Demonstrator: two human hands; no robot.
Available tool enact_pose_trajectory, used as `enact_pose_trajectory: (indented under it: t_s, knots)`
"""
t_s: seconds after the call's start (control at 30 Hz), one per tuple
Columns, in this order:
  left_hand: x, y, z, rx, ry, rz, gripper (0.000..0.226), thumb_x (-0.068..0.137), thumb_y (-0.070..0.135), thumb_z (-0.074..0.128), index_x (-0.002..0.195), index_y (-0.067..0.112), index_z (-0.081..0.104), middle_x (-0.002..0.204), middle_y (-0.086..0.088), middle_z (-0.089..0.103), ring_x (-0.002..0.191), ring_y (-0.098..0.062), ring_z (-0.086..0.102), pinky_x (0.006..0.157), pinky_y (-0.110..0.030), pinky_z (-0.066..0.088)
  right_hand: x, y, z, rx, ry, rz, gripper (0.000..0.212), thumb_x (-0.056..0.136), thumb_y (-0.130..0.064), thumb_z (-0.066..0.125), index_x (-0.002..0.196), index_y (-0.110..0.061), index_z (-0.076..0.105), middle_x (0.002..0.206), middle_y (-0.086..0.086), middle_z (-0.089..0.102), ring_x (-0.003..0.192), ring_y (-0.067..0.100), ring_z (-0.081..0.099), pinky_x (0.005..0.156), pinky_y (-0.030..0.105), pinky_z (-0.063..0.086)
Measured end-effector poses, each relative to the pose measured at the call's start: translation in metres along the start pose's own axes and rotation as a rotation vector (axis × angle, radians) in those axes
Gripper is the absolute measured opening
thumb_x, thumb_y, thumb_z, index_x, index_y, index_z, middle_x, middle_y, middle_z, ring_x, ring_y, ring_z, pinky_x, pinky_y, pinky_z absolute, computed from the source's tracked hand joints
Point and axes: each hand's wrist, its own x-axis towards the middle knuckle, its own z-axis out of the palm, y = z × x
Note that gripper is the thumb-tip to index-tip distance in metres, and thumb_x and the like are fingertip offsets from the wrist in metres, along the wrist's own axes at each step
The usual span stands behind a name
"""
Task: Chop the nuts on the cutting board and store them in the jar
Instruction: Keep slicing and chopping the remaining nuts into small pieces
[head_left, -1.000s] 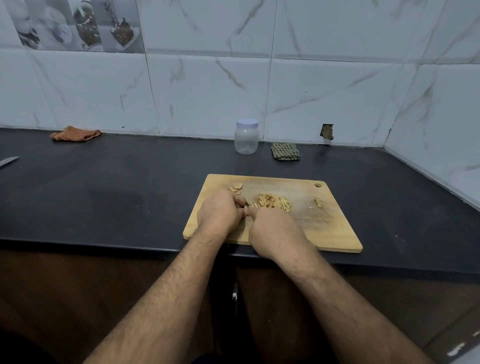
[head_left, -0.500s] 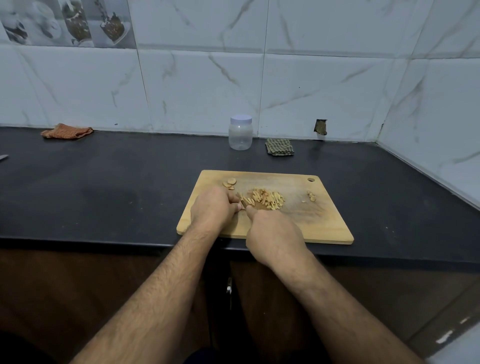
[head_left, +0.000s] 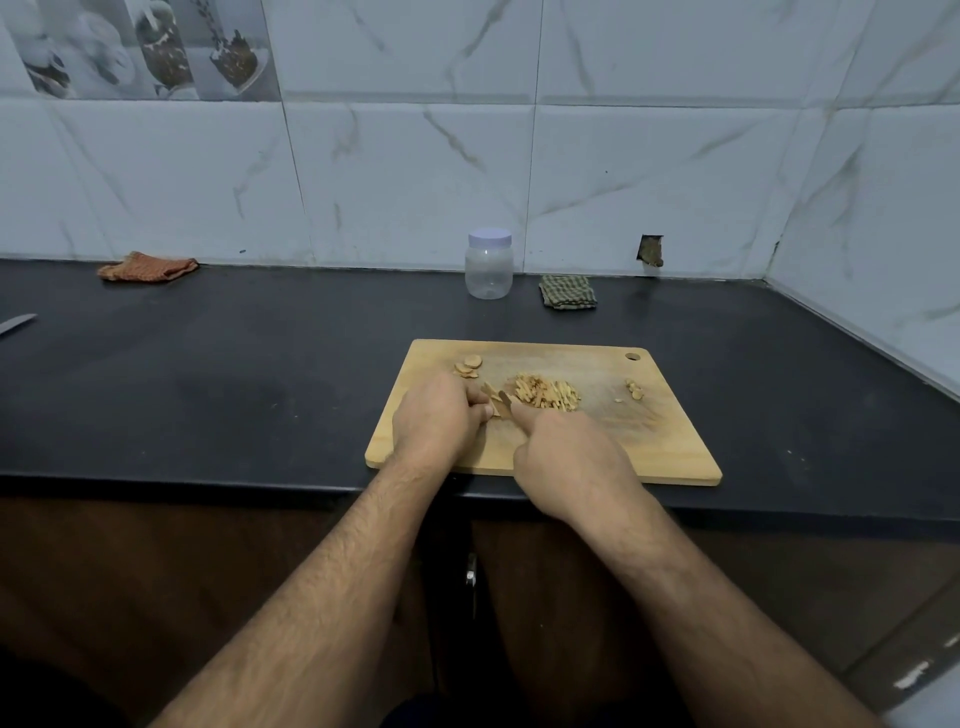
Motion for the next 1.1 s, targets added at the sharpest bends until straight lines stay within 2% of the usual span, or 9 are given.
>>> enact_pose_trajectory:
  t_s: [0.1,0.23,0.43,0.63,0.73,0.87,1.1]
  knots:
    - [0.000,-0.001,0.004,0.032,0.023,0.007,0.019,0.093,0.037,0.063,0.108,0.038,0.074,0.105,0.013,0.072,0.094,-0.014,0.062,0.067,-0.026,0.040,0.004,-0.004,0.003,0.004,0.005,-0.021,0.060,0.094,-0.012,0.044,0.151,-0.030,0.037,0.132,0.003,0.061,0.118,0.023,0.056,0.093,0.034,0.049]
    - [-0.001,-0.002,0.004,0.043,0.019,0.019,0.017,0.093,0.037,0.062,0.103,0.038,0.075,0.099,0.012,0.072,0.089,-0.014,0.062,0.061,-0.026,0.038,0.008,-0.009,0.005,-0.020,-0.002,-0.031,0.056,0.095,-0.014,0.044,0.148,-0.031,0.040,0.130,0.003,0.062,0.116,0.024,0.057,0.091,0.034,0.049]
    - [0.001,-0.003,0.007,0.049,0.032,0.016,0.018,0.093,0.041,0.061,0.105,0.040,0.075,0.101,0.015,0.072,0.086,-0.011,0.059,0.061,-0.025,0.038,0.015,-0.014,0.005,-0.062,-0.041,-0.016,0.058,0.094,-0.009,0.044,0.148,-0.029,0.039,0.130,0.005,0.060,0.118,0.024,0.056,0.089,0.034,0.048]
    - [0.001,-0.002,0.005,0.052,0.033,0.000,0.018,0.092,0.037,0.060,0.101,0.040,0.075,0.097,0.014,0.072,0.086,-0.014,0.061,0.062,-0.026,0.040,0.019,-0.024,0.003,-0.096,-0.075,0.017,0.055,0.091,-0.007,0.048,0.141,-0.028,0.049,0.122,0.004,0.062,0.110,0.024,0.059,0.074,0.033,0.045]
    - [0.000,-0.001,0.003,0.035,0.026,-0.008,0.017,0.092,0.037,0.062,0.103,0.037,0.075,0.101,0.013,0.072,0.092,-0.014,0.061,0.068,-0.027,0.043,0.006,-0.017,0.005,-0.107,-0.093,0.010,0.063,0.089,-0.005,0.049,0.146,-0.029,0.042,0.123,0.006,0.060,0.109,0.024,0.058,0.077,0.034,0.048]
    - [-0.001,0.000,0.001,0.038,0.026,-0.006,0.018,0.093,0.036,0.062,0.106,0.034,0.075,0.108,0.012,0.071,0.101,-0.015,0.062,0.073,-0.027,0.045,-0.012,-0.009,0.005,-0.097,-0.092,-0.010,0.074,0.090,-0.004,0.046,0.155,-0.032,0.024,0.133,0.007,0.055,0.115,0.026,0.055,0.086,0.038,0.053]
    - [-0.001,0.003,-0.001,0.017,0.000,-0.033,0.016,0.093,0.035,0.062,0.103,0.035,0.075,0.107,0.014,0.071,0.100,-0.015,0.062,0.075,-0.027,0.046,-0.018,-0.003,0.005,-0.077,-0.059,-0.015,0.069,0.094,-0.008,0.046,0.155,-0.033,0.025,0.134,0.003,0.055,0.116,0.023,0.054,0.087,0.036,0.051]
